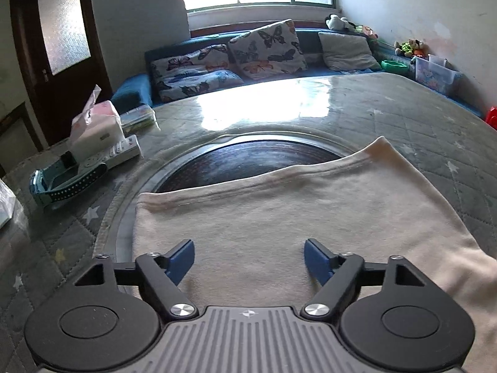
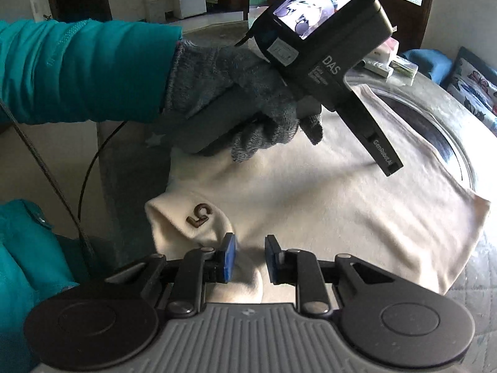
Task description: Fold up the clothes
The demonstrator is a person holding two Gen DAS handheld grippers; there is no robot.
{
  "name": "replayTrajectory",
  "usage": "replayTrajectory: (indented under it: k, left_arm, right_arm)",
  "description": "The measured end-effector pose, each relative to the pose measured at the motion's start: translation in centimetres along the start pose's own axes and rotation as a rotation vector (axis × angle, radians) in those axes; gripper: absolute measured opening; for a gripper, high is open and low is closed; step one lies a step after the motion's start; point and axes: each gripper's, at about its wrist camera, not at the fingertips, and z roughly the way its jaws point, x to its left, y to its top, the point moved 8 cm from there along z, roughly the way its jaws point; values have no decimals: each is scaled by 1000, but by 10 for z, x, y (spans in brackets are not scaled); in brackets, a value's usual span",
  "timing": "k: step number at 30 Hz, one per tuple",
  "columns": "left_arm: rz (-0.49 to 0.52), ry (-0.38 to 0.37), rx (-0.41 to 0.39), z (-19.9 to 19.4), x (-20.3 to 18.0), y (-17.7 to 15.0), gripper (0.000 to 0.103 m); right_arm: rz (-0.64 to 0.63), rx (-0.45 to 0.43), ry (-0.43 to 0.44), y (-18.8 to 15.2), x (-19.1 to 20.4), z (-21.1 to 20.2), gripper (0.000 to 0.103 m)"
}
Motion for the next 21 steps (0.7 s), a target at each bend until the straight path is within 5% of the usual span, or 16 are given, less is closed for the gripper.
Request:
replayTrajectory:
  k: [12, 21]
  left_arm:
    - [59, 2, -54, -32, -18, -7, 94]
    - [130, -104, -104, -76, -55, -26, 96]
  right_arm:
    - [191, -37, -106, -27, -33, -26, 29]
    - [387, -117, -248, -64, -65, -74, 37]
